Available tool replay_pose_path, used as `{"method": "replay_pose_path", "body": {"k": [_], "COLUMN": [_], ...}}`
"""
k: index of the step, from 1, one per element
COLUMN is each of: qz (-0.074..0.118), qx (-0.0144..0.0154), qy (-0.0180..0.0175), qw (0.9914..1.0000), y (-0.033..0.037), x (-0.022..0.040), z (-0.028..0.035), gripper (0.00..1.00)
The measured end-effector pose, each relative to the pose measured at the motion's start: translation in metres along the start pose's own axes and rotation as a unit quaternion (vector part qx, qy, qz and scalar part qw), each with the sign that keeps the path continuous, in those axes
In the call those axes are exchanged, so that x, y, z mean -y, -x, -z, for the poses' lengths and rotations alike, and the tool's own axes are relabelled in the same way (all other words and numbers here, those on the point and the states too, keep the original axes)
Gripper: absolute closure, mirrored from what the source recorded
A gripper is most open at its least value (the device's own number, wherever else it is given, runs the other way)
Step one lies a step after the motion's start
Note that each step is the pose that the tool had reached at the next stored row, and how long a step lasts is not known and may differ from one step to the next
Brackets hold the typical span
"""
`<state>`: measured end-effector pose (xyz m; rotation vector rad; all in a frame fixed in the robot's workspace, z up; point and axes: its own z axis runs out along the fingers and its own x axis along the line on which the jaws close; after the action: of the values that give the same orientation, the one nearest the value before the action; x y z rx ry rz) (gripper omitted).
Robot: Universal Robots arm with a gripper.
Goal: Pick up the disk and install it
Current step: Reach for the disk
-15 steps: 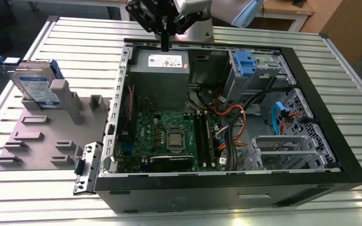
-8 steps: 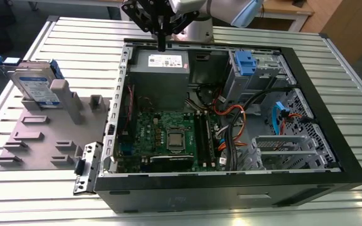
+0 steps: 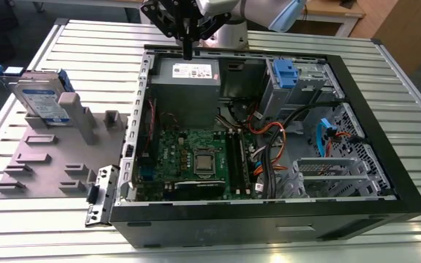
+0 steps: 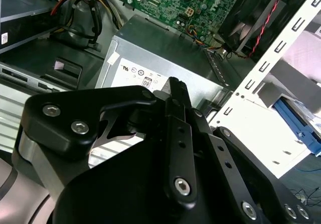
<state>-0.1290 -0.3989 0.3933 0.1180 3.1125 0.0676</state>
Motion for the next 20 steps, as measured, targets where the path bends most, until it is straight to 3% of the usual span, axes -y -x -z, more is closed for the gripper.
{"method": "replay_pose_path", "body": {"k": [8,20], "qz": [0.000,0.000], "qx": [0.0000,0.0000], "qy": [0.0000,0.0000], "qw": [1.00000,1.00000], "y": [-0.0040,-0.0278], "x": [0.0003,0.0021], "z": [0.0001,0.0006], "gripper": [0.89,0.89]}}
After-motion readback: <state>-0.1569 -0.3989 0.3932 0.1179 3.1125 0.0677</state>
